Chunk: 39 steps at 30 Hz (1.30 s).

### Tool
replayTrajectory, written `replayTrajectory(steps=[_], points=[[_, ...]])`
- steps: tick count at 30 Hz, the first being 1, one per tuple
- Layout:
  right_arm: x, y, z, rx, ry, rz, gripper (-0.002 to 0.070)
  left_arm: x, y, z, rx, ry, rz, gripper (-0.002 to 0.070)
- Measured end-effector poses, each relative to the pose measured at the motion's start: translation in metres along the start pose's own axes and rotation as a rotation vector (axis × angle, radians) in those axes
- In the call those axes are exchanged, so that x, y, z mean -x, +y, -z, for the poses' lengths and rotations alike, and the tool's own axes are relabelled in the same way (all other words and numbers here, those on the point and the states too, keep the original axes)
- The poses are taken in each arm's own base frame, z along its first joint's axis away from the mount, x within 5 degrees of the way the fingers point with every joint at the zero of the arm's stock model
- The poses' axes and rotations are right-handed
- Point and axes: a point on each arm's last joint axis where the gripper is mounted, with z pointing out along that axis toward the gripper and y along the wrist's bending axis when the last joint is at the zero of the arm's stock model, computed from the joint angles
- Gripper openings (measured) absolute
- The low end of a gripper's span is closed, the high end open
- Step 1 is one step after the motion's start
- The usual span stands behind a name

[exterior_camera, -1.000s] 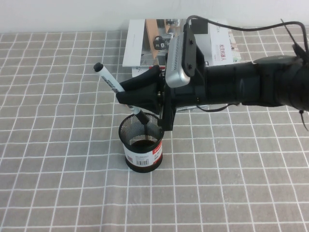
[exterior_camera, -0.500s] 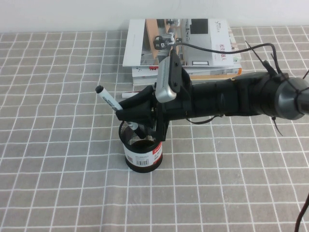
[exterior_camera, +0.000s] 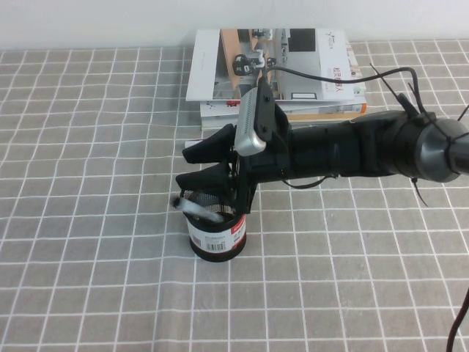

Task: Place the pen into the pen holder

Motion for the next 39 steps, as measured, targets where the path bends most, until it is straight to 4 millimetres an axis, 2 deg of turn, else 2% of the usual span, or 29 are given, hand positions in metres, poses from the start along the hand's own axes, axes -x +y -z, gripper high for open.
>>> replayTrajectory(steps=[3,5,6,8,11,15,21,24,27,34,39], points=[[0.002,0.0,0.002,0.005,-0.008,-0.042,0.0289,0.0,0.0,0.0,0.0,0.0,0.0,-0.0004],[0.009,0.0,0.009,0.017,-0.029,-0.073,0.0189,0.0,0.0,0.0,0.0,0.0,0.0,-0.0004],[0.016,0.0,0.015,0.025,-0.051,-0.082,0.0112,0.0,0.0,0.0,0.0,0.0,0.0,-0.0004],[0.029,0.001,0.028,0.052,-0.093,-0.096,0.0045,0.0,0.0,0.0,0.0,0.0,0.0,-0.0004],[0.05,0.001,0.049,0.046,-0.137,-0.105,0.0005,0.0,0.0,0.0,0.0,0.0,0.0,-0.0004],[0.083,0.01,0.073,0.01,-0.176,-0.063,-0.0008,0.0,0.0,0.0,0.0,0.0,0.0,-0.0004],[0.11,0.031,0.101,-0.185,-0.15,-0.037,-0.0012,0.0,0.0,0.0,0.0,0.0,0.0,-0.0004],[0.113,0.043,0.113,-0.272,-0.131,-0.043,-0.0012,0.0,0.0,0.0,0.0,0.0,0.0,-0.0004],[0.122,0.067,0.131,-0.343,-0.132,-0.025,-0.0012,0.0,0.0,0.0,0.0,0.0,0.0,-0.0004],[0.123,0.117,0.164,-0.454,-0.141,-0.017,-0.0012,0.0,0.0,0.0,0.0,0.0,0.0,-0.0004],[0.116,0.148,0.197,-0.684,-0.144,-0.024,-0.0012,0.0,0.0,0.0,0.0,0.0,0.0,-0.0004]])
